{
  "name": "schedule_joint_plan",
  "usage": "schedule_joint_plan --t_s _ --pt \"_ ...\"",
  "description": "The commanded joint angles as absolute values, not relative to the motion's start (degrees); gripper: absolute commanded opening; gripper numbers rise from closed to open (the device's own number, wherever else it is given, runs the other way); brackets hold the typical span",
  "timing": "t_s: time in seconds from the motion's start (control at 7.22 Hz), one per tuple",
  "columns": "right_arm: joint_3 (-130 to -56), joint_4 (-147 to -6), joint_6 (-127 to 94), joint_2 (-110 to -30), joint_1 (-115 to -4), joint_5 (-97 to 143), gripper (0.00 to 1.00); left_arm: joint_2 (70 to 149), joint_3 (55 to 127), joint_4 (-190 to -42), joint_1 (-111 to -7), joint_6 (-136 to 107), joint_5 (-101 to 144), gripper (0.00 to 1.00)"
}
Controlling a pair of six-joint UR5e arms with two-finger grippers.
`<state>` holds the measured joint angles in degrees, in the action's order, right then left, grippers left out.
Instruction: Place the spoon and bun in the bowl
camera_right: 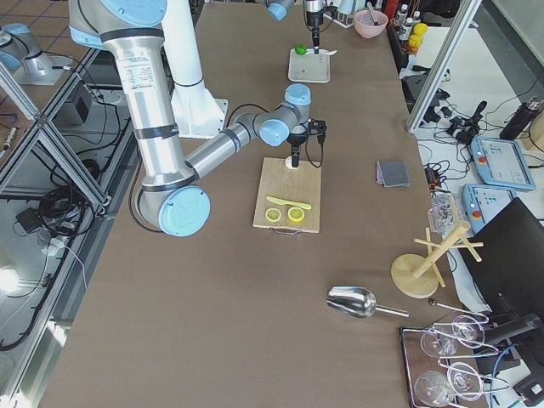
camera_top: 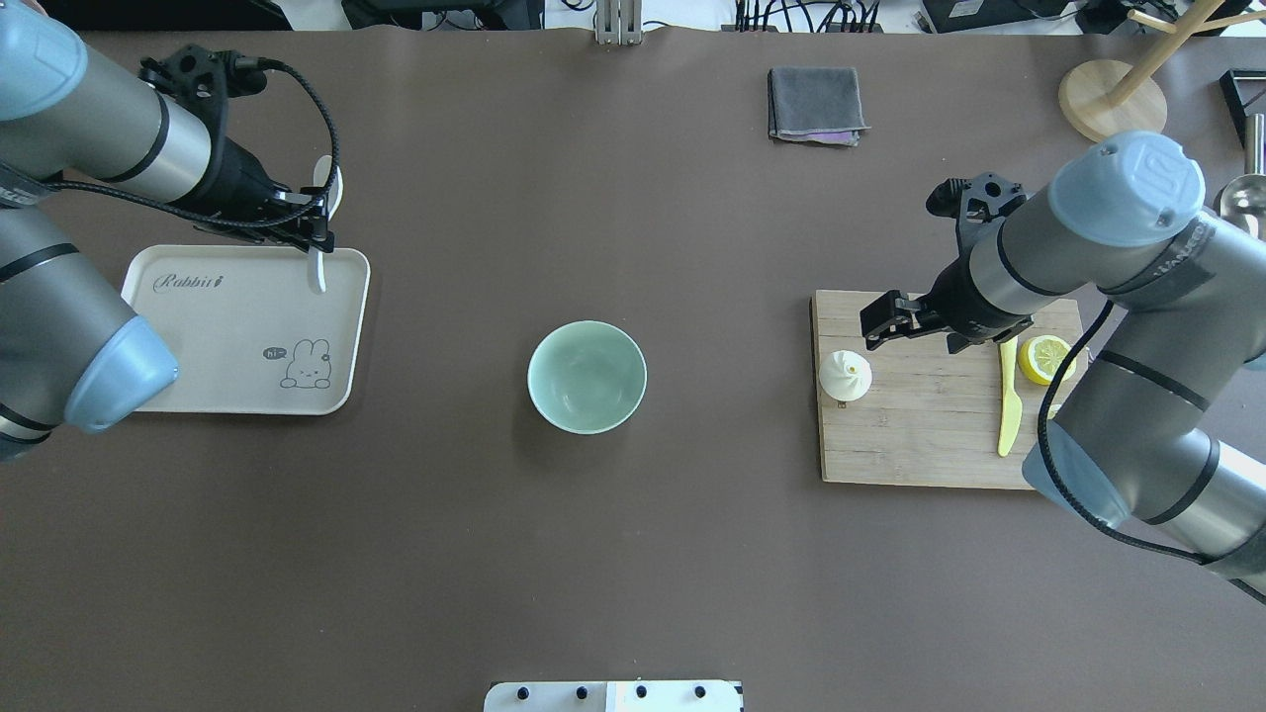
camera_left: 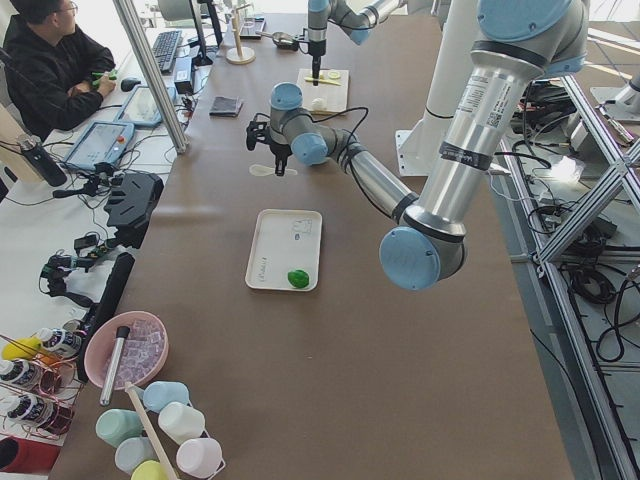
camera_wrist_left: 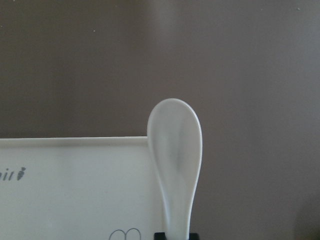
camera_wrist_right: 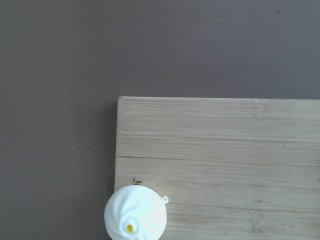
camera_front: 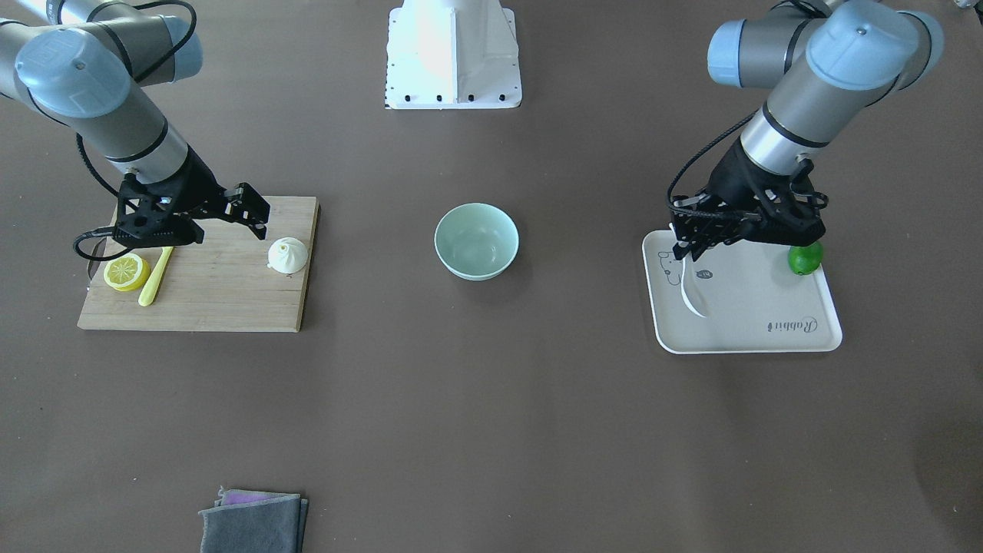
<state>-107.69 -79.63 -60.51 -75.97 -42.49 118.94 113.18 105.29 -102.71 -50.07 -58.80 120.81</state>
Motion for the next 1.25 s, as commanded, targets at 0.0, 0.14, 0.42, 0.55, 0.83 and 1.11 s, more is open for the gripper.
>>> schedule_joint_plan --t_s 0.0,0.14,0.42,0.55,0.83,1.11 --pt "-106.09 -79.63 -63.10 -74.71 -38.24 116.55 1.00 117.85 104.59 -101.78 -39.78 -63.95 111.58 0.00" --pt "-106.08 -79.63 -63.19 -74.62 -37.97 116.54 0.97 119.34 103.37 -101.60 -37.29 -64.94 109.18 0.00" --pt "-105.39 -79.72 -63.02 -72.87 -37.79 112.97 0.92 119.88 102.14 -101.69 -35.51 -64.95 106.53 0.00" --pt "-102.42 -79.63 -63.10 -70.77 -37.62 112.33 0.92 119.97 101.95 -101.69 -35.25 -64.95 106.44 0.00" --pt "-100.46 -79.63 -63.19 -69.52 -37.62 112.24 0.84 121.37 102.39 -101.60 -33.41 -65.65 106.44 0.00" --pt "-100.46 -79.80 -63.28 -69.87 -37.62 112.50 0.32 124.70 102.13 -99.95 -32.18 -67.93 106.61 0.00"
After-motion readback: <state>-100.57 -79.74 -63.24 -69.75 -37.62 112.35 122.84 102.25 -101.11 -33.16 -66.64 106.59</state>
